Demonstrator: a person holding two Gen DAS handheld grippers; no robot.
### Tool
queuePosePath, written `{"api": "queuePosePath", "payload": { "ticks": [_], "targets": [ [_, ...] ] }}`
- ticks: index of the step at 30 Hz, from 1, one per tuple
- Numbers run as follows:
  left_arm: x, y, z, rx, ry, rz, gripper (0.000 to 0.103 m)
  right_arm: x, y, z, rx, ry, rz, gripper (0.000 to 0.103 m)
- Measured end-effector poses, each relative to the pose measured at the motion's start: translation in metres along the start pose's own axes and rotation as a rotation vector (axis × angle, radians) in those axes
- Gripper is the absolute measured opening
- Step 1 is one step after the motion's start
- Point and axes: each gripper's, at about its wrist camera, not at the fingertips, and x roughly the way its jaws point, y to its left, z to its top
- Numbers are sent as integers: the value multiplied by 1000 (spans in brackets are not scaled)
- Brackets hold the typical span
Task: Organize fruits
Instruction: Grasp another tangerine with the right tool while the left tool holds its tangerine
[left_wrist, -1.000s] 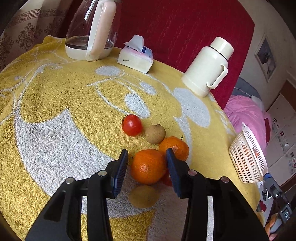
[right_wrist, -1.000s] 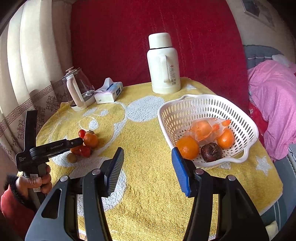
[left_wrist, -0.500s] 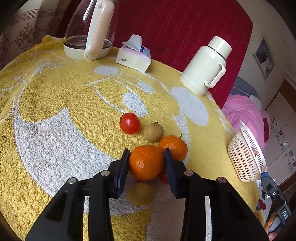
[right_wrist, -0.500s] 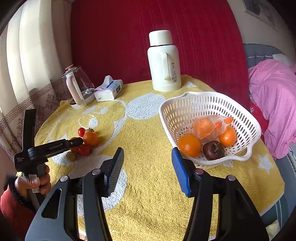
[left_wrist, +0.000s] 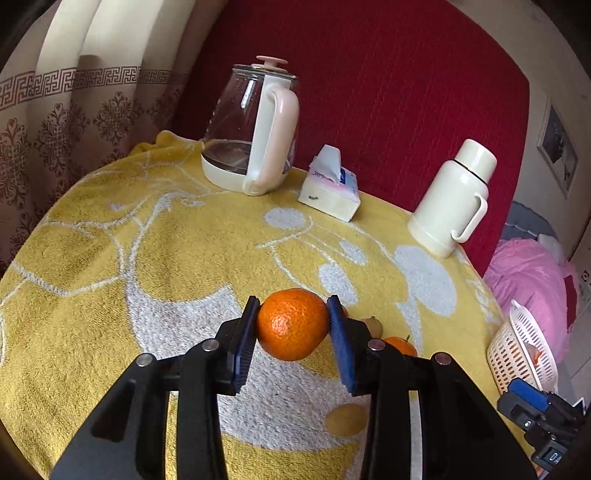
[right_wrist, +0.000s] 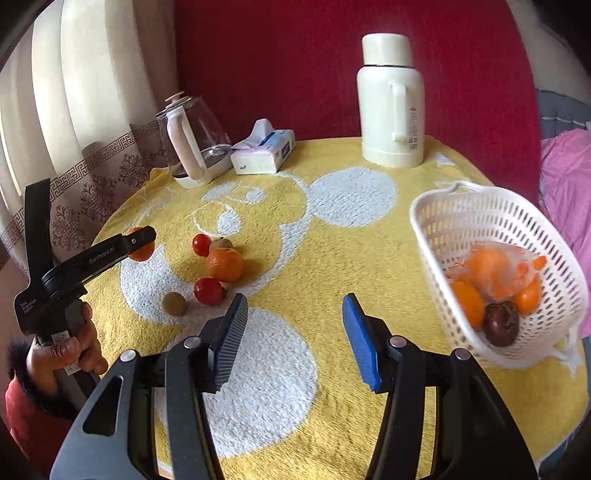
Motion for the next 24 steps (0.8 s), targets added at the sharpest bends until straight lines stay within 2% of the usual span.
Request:
{"api": "queuePosePath", "payload": {
  "ticks": [10,19,24],
  "targets": [
    [-4,11,3,-47,-7,10,38,65,42,27,-44,81,106,55],
    [-5,19,4,-81,-14,14,38,119,65,34,-81,155,89,55],
    [-3,20,3,-86,-6,10,38,127,67,31,-93,170,71,42]
  ]
}}
